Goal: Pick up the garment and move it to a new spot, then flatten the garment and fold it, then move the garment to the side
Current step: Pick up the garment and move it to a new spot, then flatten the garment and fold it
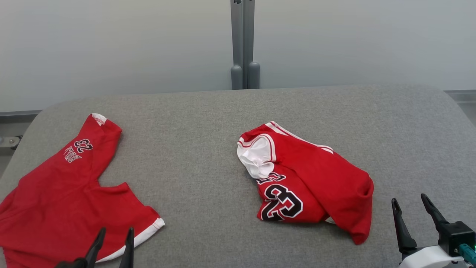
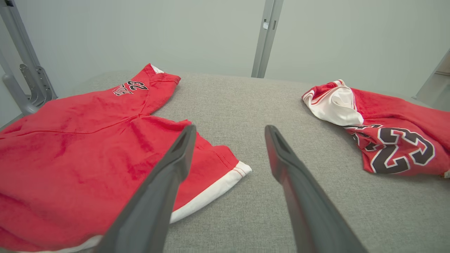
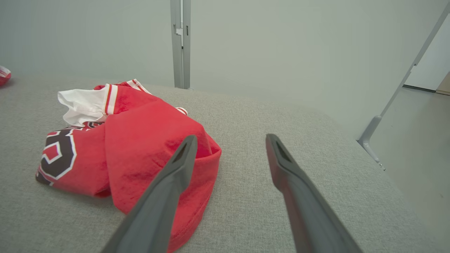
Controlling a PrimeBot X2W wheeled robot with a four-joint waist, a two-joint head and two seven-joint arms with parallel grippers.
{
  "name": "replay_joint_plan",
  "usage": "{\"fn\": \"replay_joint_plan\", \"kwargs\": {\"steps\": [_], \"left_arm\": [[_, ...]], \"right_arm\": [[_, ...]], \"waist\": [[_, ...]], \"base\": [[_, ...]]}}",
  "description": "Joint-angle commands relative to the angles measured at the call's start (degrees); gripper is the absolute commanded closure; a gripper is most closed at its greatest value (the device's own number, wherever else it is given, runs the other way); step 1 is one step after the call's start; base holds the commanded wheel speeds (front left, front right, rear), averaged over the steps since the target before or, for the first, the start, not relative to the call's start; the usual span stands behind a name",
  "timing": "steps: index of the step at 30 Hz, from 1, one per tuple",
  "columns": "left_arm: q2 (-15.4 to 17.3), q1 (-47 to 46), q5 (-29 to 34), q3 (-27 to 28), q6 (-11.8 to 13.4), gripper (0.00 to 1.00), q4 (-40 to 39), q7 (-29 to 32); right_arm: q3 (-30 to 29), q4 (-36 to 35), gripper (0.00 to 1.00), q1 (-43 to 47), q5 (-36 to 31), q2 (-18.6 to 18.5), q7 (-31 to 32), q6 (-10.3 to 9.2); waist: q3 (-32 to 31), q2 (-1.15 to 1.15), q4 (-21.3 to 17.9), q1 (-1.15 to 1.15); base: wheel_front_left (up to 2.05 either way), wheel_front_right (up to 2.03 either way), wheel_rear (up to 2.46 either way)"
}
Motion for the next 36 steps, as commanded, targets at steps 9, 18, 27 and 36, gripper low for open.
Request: {"fn": "replay_joint_plan", "kwargs": {"steps": [9,18,27,36], "left_arm": [[-2.8,1.3,4.0,5.2,-4.4,0.00,2.7,-0.2],[-3.8,0.3,5.6,6.2,-5.2,0.00,3.6,-0.2],[-4.2,-6.3,3.4,1.7,-5.3,0.00,3.1,-0.1],[-3.3,-23.9,-4.9,-12.7,-5.3,0.00,7.1,10.0]], "right_arm": [[-0.1,-0.1,0.00,-0.6,0.1,1.1,-0.2,-0.08],[0.5,-0.3,0.00,-1.0,0.2,1.4,-0.2,-0.08],[1.2,-2.1,0.00,-2.2,-0.1,1.2,-0.2,-0.08],[3.9,-2.5,0.00,-6.1,-0.3,2.8,-0.2,-0.08]], "waist": [[-0.1,0.00,-0.5,0.00],[0.2,0.00,-1.0,0.00],[2.7,0.00,-2.6,0.00],[7.7,0.00,-8.4,0.00]], "base": [[0.00,0.00,0.00],[0.00,0.00,0.00],[0.00,0.00,0.00],[0.00,0.00,0.00]]}}
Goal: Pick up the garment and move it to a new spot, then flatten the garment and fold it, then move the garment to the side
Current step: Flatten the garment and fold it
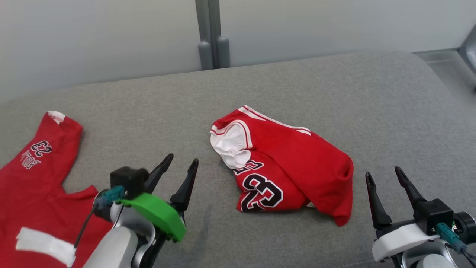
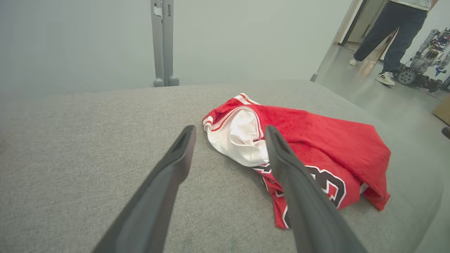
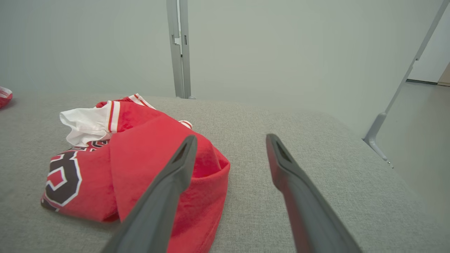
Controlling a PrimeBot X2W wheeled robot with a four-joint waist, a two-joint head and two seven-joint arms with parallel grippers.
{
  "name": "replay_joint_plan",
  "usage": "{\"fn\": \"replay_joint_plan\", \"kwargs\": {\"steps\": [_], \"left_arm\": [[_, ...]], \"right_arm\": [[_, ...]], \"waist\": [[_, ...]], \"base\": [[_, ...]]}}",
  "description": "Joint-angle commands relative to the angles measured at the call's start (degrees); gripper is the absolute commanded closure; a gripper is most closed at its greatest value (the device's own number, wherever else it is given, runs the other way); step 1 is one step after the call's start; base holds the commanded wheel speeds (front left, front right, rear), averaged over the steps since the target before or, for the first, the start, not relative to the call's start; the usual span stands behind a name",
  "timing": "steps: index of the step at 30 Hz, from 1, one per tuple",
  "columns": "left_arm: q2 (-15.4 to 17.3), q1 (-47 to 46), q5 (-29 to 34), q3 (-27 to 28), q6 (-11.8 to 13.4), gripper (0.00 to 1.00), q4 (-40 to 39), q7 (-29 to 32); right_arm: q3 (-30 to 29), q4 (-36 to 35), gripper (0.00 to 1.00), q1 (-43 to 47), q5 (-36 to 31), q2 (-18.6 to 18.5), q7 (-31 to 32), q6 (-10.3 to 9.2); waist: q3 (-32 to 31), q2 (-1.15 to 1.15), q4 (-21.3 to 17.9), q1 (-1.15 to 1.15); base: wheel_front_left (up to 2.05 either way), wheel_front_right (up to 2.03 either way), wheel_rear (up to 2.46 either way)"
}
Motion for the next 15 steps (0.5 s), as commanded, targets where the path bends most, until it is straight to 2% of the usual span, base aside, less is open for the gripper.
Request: {"fn": "replay_joint_plan", "kwargs": {"steps": [1,7,15], "left_arm": [[0.4,-3.4,-2.1,-1.5,-0.1,0.00,1.1,1.7],[1.1,-12.2,-7.5,-6.3,-0.1,0.00,8.0,6.3],[2.5,-19.4,-11.1,-10.7,-0.1,0.00,18.0,8.2]], "right_arm": [[0.3,0.2,0.00,-1.2,0.1,0.4,-0.2,-0.08],[-0.7,0.3,0.00,-2.4,0.2,2.2,-0.2,-0.08],[-1.0,0.2,0.00,-3.5,0.2,3.6,-0.2,-0.08]], "waist": [[3.4,0.00,-3.7,0.00],[6.2,0.00,-7.6,0.00],[8.3,0.00,-11.3,0.00]], "base": [[0.00,0.00,0.00],[0.00,0.00,0.00],[0.00,0.00,0.00]]}}
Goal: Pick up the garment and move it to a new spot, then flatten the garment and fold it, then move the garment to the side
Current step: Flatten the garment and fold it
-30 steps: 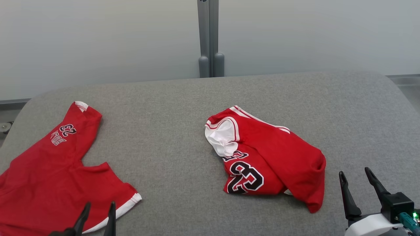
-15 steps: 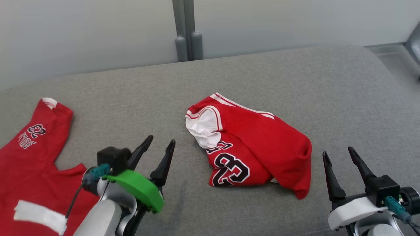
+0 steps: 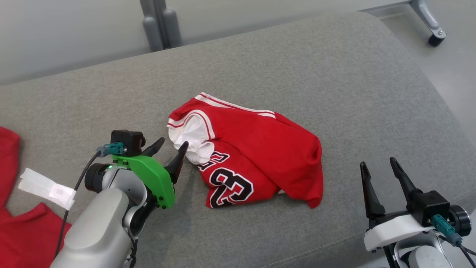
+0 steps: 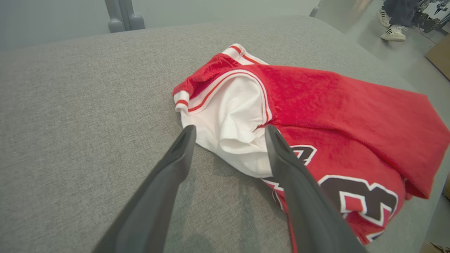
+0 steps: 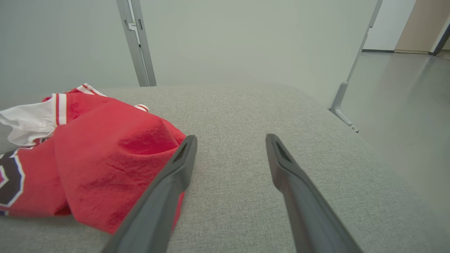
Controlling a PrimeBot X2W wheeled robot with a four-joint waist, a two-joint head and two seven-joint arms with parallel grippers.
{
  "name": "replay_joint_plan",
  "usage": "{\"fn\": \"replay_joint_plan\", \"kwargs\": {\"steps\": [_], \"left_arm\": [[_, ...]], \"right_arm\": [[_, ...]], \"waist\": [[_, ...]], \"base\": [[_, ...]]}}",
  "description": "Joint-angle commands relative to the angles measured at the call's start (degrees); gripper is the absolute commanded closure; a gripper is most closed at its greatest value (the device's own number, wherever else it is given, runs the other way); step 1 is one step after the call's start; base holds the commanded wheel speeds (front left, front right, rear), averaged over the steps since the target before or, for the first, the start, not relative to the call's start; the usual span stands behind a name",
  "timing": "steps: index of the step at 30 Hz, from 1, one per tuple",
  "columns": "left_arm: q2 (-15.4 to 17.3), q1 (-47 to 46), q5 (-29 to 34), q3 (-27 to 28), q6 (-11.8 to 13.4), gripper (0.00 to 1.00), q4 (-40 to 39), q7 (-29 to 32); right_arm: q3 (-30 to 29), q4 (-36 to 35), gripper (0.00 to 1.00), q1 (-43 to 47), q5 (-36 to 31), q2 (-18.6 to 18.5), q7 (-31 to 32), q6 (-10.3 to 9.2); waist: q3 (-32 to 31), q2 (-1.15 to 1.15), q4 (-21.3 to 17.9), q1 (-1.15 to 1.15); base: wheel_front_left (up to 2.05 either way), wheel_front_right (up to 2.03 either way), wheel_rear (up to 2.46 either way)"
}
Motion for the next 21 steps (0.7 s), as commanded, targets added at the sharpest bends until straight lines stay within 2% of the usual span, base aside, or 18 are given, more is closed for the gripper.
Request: {"fn": "replay_joint_plan", "kwargs": {"steps": [1,9,10,11,12,13,17,21], "left_arm": [[0.4,-1.4,-0.5,-0.2,0.0,0.00,0.5,0.2],[0.4,-4.3,-5.7,-4.1,0.0,0.00,5.4,0.9],[0.5,-4.3,-6.2,-4.7,0.0,0.14,6.0,1.2],[0.5,-4.4,-6.5,-5.1,0.0,0.55,6.7,1.2],[0.4,-4.5,-6.8,-5.5,0.0,0.87,7.1,1.0],[0.2,-4.6,-7.1,-5.8,0.0,1.00,7.3,0.9],[-0.6,-5.8,-9.0,-8.1,0.0,1.00,4.8,1.8],[-1.5,-7.4,-13.6,-8.9,0.0,1.00,-1.2,4.4]], "right_arm": [[0.0,0.0,0.00,-0.6,0.2,0.1,-0.2,-0.08],[0.4,0.5,0.00,-0.2,0.2,0.8,-0.2,-0.08],[0.4,0.7,0.00,-0.2,0.2,0.8,-0.2,-0.08],[0.5,0.8,0.00,-0.1,0.2,0.8,-0.2,-0.08],[0.6,0.8,0.00,-0.1,0.2,0.8,-0.2,-0.08],[0.6,0.7,0.00,-0.1,0.2,0.8,-0.2,-0.08],[0.2,0.7,0.00,0.8,0.4,0.9,-0.2,-0.08],[0.7,1.1,0.00,1.5,0.7,0.9,-0.2,-0.08]], "waist": [[1.7,0.00,-2.1,0.00],[1.6,0.00,-3.3,0.00],[1.4,0.00,-3.4,0.00],[1.3,0.00,-3.5,0.00],[1.1,0.00,-3.5,0.00],[0.8,0.00,-3.6,0.00],[-0.3,0.00,-3.1,0.00],[-1.6,0.00,-2.5,0.00]], "base": [[0.00,0.00,0.00],[0.00,0.00,0.00],[0.00,0.00,0.00],[0.00,0.00,0.00],[0.00,0.00,0.00],[0.00,0.00,0.00],[0.00,0.00,0.00],[0.00,0.00,0.00]]}}
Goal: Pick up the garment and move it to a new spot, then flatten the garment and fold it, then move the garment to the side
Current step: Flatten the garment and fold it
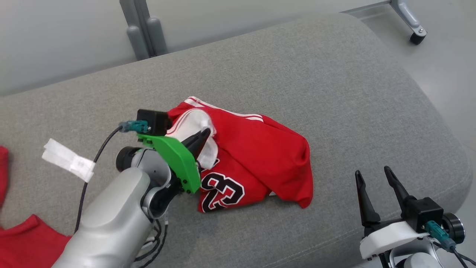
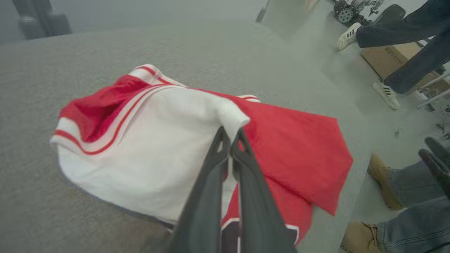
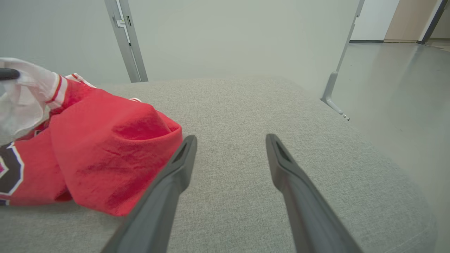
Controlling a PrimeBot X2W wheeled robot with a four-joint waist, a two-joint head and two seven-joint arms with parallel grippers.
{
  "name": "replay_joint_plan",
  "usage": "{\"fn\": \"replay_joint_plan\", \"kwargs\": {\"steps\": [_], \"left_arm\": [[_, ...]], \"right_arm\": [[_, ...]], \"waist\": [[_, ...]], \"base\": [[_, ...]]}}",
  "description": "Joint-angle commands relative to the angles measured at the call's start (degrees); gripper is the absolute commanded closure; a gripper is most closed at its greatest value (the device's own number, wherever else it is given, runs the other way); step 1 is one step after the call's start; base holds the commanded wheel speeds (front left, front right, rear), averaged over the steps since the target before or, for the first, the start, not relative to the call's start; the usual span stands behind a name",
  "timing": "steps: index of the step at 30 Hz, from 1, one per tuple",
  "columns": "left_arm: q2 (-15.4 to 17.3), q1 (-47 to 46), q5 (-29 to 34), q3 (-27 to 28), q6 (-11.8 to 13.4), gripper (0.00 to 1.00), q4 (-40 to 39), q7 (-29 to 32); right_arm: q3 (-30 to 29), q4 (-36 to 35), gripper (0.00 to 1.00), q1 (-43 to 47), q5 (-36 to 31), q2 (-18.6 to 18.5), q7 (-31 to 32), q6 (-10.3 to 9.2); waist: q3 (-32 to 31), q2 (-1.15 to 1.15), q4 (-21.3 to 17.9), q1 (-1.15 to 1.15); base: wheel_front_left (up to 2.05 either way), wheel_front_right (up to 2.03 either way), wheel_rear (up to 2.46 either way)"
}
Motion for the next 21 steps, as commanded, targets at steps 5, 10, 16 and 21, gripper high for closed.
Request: {"fn": "replay_joint_plan", "kwargs": {"steps": [5,10,16,21], "left_arm": [[-1.0,-6.3,-9.9,4.4,1.9,1.00,-10.2,6.8],[0.8,-12.1,-11.2,7.7,6.0,1.00,-15.3,10.0],[4.6,-17.9,-10.4,10.6,9.2,1.00,-20.1,12.9],[7.9,-20.4,-10.5,12.4,10.5,1.00,-21.8,14.8]], "right_arm": [[1.8,0.3,0.00,-0.4,1.6,0.8,-0.2,-0.08],[2.4,0.4,0.00,-1.0,2.6,1.2,-0.2,-0.08],[1.4,0.2,0.00,-0.3,3.9,1.3,-0.2,-0.08],[0.7,0.3,0.00,0.2,4.1,1.3,-0.2,-0.07]], "waist": [[-1.6,0.00,-0.1,0.00],[-1.4,0.00,-1.2,0.00],[-1.8,0.00,-1.5,0.00],[-2.5,0.00,-1.0,0.00]], "base": [[0.00,0.00,0.00],[0.00,0.00,0.00],[0.00,0.00,0.00],[0.00,0.00,0.00]]}}
